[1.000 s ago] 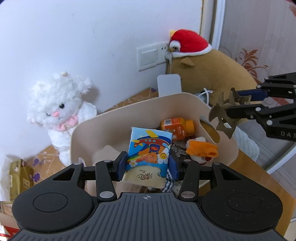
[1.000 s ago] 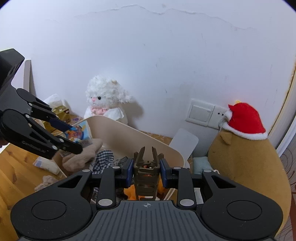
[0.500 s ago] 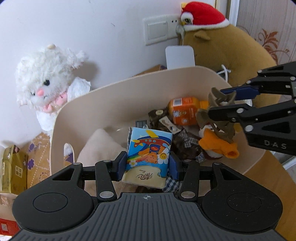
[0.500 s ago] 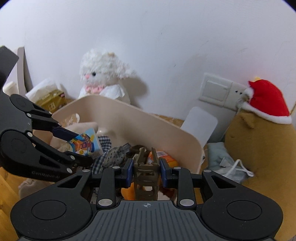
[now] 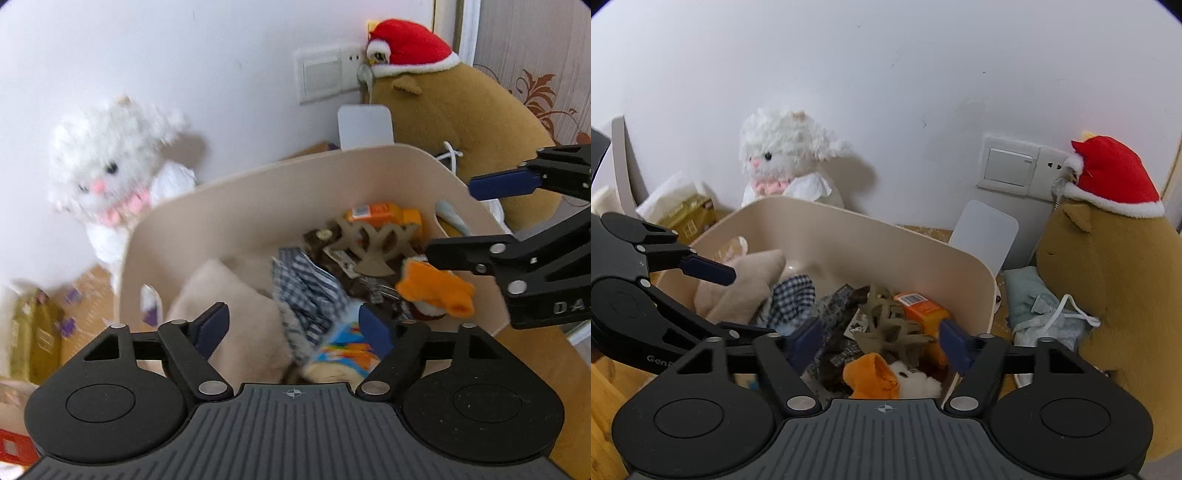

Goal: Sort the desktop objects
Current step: 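Carry the clip and tissue pack over the basket and open both tools, then grasp the black square box with right tool while left grasps the lavender-print sock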

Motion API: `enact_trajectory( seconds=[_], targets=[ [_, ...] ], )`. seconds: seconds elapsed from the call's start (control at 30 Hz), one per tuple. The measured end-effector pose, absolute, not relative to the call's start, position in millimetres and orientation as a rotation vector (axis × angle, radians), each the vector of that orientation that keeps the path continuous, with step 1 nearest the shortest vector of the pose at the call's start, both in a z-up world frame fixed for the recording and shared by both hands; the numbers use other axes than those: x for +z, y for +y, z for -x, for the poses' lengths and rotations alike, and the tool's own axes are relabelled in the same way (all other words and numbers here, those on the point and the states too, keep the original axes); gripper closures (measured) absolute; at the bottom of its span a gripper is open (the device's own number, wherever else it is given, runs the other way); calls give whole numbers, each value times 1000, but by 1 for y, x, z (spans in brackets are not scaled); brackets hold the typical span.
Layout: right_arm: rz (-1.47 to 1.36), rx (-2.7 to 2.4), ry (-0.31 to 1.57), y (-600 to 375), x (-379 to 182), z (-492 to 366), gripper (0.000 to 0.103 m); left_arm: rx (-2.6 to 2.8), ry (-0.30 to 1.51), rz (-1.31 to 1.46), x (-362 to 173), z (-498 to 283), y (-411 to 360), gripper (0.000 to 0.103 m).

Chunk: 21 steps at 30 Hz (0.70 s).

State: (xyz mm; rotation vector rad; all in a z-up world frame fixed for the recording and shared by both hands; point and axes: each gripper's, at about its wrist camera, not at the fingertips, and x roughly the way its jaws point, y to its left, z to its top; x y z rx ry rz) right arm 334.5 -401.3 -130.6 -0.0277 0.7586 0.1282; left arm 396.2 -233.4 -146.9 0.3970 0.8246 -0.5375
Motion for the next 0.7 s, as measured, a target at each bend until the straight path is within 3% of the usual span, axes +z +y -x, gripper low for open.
enact_trajectory(
  seconds=[0.23,0.53,0.6,0.7],
  targets=[
    [28,97,724,-396,-123,-318,14,-553,785,-415,-135,-386,-220,21],
    [22,88,702,-385,-125,-284,9,-547,750,-414,-126,-367,-189,20],
    [2,82,707,-382,-128,-276,1,-539,753,-403,-126,-364,-180,20],
    [-12,87,723,-375,-136,-264,0,-528,761,-387,-127,-361,-168,20]
  ],
)
